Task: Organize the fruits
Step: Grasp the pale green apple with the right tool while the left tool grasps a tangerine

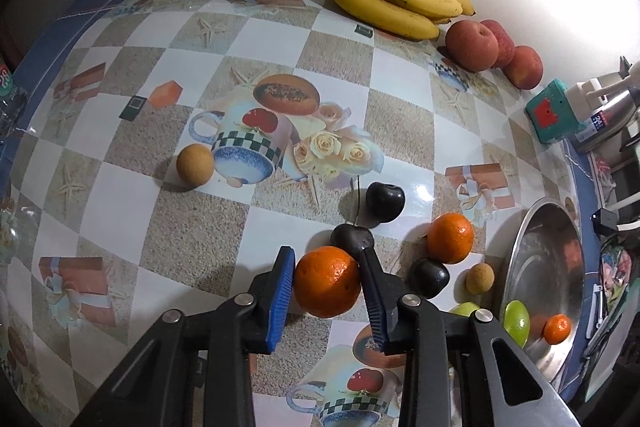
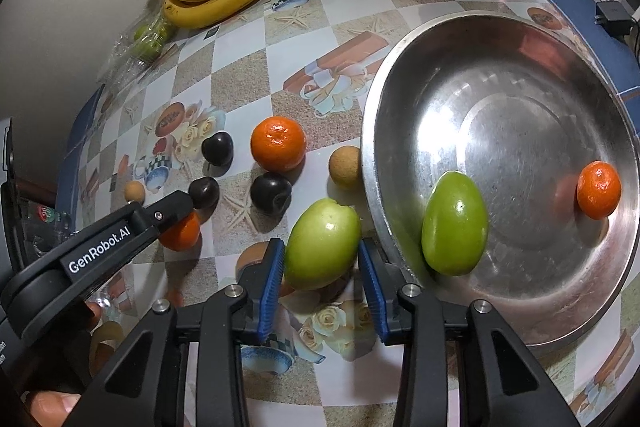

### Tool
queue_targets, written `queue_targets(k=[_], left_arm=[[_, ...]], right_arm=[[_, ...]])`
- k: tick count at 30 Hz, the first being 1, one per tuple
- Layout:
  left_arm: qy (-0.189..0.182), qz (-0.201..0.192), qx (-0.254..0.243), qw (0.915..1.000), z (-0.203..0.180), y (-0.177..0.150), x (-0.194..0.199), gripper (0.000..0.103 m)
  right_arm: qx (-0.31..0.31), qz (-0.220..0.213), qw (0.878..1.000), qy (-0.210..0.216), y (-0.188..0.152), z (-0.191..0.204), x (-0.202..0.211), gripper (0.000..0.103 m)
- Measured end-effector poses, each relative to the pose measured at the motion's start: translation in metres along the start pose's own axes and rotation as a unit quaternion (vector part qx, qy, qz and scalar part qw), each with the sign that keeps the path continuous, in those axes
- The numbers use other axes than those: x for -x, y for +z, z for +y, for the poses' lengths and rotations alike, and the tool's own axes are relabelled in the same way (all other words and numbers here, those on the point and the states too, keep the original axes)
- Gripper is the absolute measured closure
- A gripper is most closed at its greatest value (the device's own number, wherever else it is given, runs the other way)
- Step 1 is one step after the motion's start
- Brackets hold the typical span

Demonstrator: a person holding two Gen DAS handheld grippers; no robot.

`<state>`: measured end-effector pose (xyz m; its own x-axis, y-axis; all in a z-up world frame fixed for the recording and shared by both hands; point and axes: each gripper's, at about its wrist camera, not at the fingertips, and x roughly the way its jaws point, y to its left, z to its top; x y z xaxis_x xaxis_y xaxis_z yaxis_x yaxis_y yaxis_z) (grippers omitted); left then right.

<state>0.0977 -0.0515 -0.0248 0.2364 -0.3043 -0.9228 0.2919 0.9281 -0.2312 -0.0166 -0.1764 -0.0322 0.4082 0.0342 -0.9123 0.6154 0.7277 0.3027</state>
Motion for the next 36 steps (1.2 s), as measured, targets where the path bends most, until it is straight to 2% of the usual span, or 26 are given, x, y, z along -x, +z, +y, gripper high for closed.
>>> queue_targets(k=[14,29,36], left_arm=[[0.001,-0.003,0.001,1.0000,-0.002,0.000,0.007,0.067],[0.001,0.004,0.002,1.0000,-0.002,-0.001,0.005,0.067],[0.004,0.008,0.004,1.0000,-0.002,-0.001,0.004,0.067]], right_arm=[[0.007,0.013,1.000,0.017,-0.003,0.005,0.001,0.064],[0.006,0.042,0.999,0.000,-0.007,0.004,-0.021,0.062],[0.014,0.037,0.999,-0.007,-0.006,0.006,-0.020,0.063]])
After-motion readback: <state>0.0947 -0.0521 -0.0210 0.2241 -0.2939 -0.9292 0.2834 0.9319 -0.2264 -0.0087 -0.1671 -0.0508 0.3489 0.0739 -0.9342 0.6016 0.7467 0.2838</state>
